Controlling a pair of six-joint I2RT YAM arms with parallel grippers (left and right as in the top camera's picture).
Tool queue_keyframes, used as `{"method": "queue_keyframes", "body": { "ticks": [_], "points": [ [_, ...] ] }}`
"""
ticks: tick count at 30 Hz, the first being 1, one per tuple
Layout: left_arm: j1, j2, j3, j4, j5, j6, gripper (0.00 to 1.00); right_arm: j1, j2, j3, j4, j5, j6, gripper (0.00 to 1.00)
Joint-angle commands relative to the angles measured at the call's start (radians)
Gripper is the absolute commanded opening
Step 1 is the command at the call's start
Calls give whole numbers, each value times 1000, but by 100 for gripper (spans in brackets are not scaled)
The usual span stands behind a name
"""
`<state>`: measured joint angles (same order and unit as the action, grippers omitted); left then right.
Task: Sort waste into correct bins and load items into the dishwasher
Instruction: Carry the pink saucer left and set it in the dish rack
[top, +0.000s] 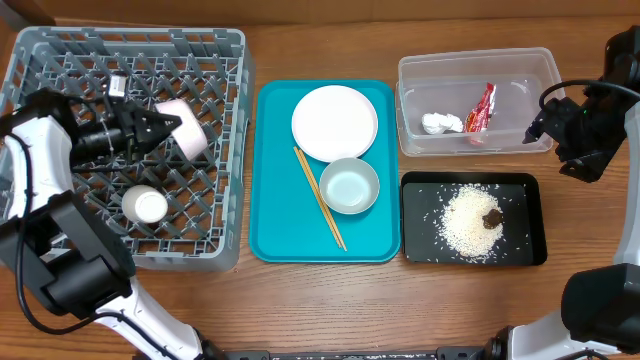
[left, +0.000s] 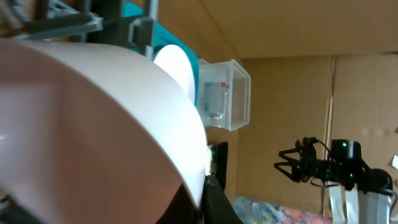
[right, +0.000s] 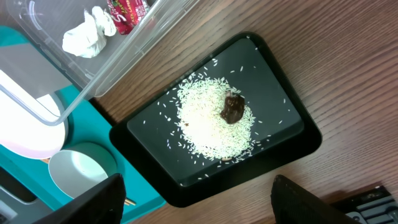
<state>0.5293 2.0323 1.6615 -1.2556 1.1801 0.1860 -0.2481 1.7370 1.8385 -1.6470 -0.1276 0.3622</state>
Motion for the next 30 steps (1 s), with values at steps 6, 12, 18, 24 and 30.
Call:
{"method": "queue_keyframes", "body": {
  "ticks": [6,12,18,24,30],
  "points": [
    [90,40,0,-69,-181,28,74,0,-33,14,-2,-4,-3,77],
    [119,34,0,-83,-181,28,82,0,-33,14,-2,-4,-3,77],
    [130,-3,51,-128,-166,82,93,0,-33,14,-2,-4,-11,77],
    [122,-112,118,-139,-170,97,100,0,-33,14,-2,-4,-18,77],
    [58,-279,121,-106,-308,79,100,0,-33,14,-9,-4,-19,77]
  ]
}}
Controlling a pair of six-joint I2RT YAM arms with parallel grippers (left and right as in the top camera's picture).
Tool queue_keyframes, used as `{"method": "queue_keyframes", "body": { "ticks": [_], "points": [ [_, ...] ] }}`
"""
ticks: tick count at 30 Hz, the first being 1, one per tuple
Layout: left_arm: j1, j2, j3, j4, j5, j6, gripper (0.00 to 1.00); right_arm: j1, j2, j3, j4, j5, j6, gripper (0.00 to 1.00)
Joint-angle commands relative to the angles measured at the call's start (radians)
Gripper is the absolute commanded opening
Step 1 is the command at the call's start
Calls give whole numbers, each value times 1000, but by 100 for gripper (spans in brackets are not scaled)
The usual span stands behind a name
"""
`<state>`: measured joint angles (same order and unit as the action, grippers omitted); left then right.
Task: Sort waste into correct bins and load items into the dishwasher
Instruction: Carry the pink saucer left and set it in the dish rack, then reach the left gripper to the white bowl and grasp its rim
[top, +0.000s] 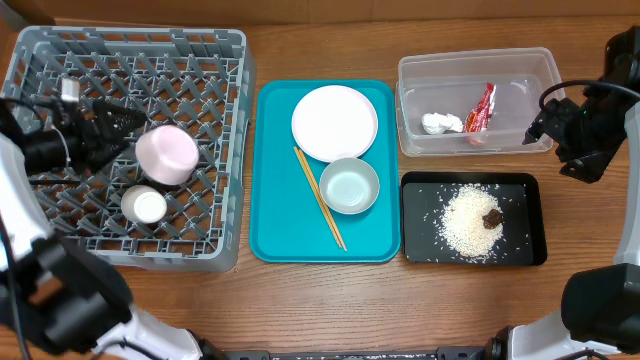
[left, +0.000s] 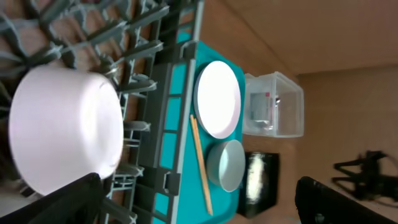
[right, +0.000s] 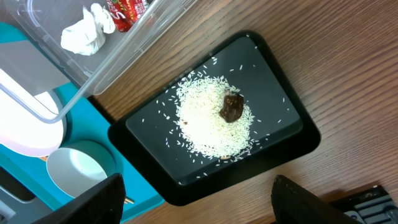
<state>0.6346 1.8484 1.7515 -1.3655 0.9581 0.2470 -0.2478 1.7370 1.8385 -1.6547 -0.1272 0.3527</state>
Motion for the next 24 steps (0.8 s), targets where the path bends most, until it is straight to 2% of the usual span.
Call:
{"method": "queue_keyframes", "body": {
  "ticks": [1,8,17,24],
  "points": [
    [-74,-124,31,6,-125,5,100,0,-33,14,-1,-5,-9,77],
    [-346,-235,31,13,-366,-69,100,0,-33,14,-2,-5,-9,78],
    [-812,-204,31,98,-740,-165,100,0,-33,14,-1,-5,-12,80],
    [-1067,-102,31,166,-789,-165,100,0,-33,14,-1,-5,-12,81]
  ]
}}
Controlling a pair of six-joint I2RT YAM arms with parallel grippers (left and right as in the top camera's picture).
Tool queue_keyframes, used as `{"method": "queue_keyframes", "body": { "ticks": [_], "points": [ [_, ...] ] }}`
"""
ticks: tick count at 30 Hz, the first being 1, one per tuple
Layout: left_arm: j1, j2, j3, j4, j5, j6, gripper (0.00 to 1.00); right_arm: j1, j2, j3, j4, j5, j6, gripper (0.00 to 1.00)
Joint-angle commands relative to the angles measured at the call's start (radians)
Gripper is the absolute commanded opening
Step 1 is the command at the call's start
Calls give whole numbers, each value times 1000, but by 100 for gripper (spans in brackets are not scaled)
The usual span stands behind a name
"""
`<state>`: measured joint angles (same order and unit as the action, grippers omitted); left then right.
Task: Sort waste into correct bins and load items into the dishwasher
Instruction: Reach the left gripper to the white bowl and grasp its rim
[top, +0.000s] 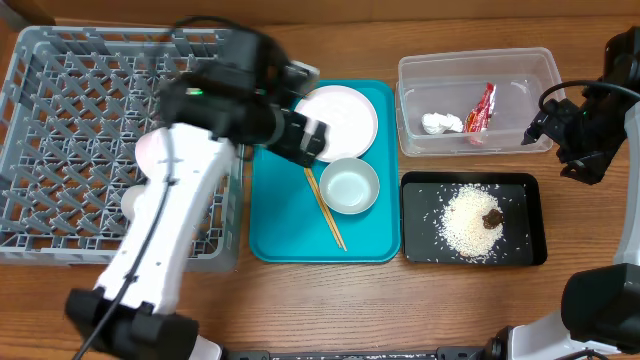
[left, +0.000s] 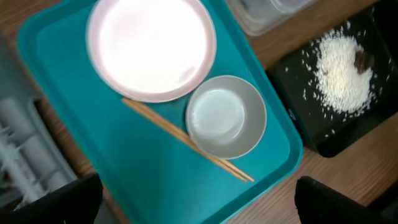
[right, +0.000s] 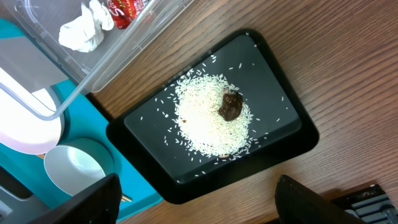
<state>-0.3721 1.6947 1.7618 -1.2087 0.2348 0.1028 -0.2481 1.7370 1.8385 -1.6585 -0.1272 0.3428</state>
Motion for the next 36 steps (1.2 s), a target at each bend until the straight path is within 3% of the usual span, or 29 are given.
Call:
{"method": "queue_keyframes", "body": {
  "ticks": [1,14,16,19,20,23,36],
  "points": [
    [-84,73,20,12,-66,-21,100,0,-33,14,3,-5,-2,81],
    [-294,386,20,13,-68,-21,100,0,-33,14,6,-5,-3,81],
    [-310,427,20,12,-88,-21,95,0,-33,14,6,-5,-3,81],
    [-322,477,20,6,-113,-22,78,0,-33,14,6,-5,-3,81],
    [-324,489,20,5,-112,-22,59,0,-33,14,6,-4,-3,81],
    [-324,501,20,8,-112,-48,40,0,-33,14,6,-4,-3,81],
    [-324,504,-32,30,-113,-59,39,0,-33,14,3,-4,-3,81]
  ]
}}
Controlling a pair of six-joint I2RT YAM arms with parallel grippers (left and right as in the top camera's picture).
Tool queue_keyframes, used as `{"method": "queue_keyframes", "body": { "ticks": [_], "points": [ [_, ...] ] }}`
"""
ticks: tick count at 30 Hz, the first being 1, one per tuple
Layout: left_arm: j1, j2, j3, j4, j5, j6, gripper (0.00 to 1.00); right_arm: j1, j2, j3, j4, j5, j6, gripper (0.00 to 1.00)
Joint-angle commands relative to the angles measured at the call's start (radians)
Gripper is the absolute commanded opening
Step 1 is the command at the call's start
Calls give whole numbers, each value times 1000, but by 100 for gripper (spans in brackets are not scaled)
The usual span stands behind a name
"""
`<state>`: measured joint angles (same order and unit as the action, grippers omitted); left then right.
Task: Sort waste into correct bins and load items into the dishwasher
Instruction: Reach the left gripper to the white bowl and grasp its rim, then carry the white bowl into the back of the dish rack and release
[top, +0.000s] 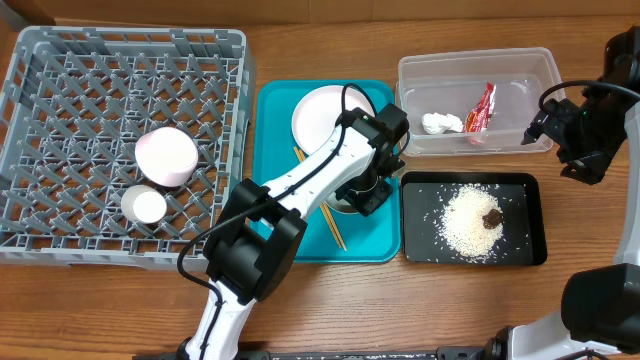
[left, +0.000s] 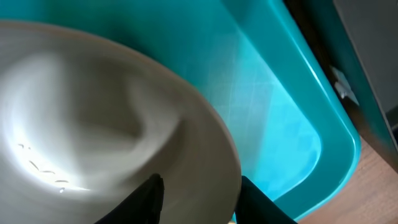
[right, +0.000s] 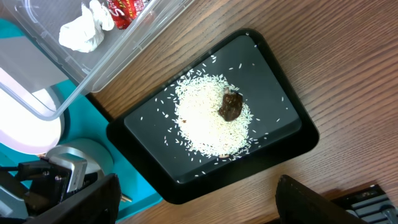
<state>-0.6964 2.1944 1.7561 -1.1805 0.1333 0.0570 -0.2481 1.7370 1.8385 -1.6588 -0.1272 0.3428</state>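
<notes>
My left gripper (top: 362, 190) is down on the teal tray (top: 275, 215), shut on the pale grey bowl (left: 93, 124): one finger sits inside the bowl and the other outside its rim. The bowl rests on the tray, mostly hidden under the gripper in the overhead view. A white plate (top: 325, 115) and wooden chopsticks (top: 331, 226) lie on the same tray. A pink bowl (top: 167, 157) and a white cup (top: 145, 205) stand in the grey dish rack (top: 130, 70). My right gripper (right: 199, 190) hovers open beside the black tray (right: 280, 118).
The clear bin (top: 520, 65) at the back right holds a crumpled tissue (top: 440, 123) and a red wrapper (top: 483, 108). The black tray carries a rice pile (top: 468, 225) with a brown lump (top: 492, 215). The left arm reaches across the teal tray.
My left gripper was open, high above the tray with plate and grey bowl below. Now it is low on the tray, fingers closed in on the bowl's rim. The right arm is unchanged.
At first my left gripper held the pink bowl over the rack. Then the bowl stood in the rack and the gripper was open to its left. Later the gripper hung open over the teal tray, and now it grips the grey bowl's rim.
</notes>
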Motion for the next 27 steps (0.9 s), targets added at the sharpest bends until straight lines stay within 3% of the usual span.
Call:
{"method": "queue_keyframes", "body": {
  "ticks": [1,3,4,8,18,27],
  "points": [
    [0,4,-32,2,-11,-13,35,0,-33,14,3,-4,-3,81],
    [0,4,-34,1,-11,-13,27,0,-33,14,3,-4,-3,81],
    [0,3,-33,3,-11,-13,18,0,-33,14,3,-4,-3,81],
    [1,3,-23,-1,-11,-13,4,0,-33,14,3,-4,-3,81],
    [36,-27,193,-144,-108,-73,4,0,-33,14,2,-4,-4,81],
    [229,-185,371,-175,-68,-87,4,0,-33,14,3,-5,-6,81]
  ]
}}
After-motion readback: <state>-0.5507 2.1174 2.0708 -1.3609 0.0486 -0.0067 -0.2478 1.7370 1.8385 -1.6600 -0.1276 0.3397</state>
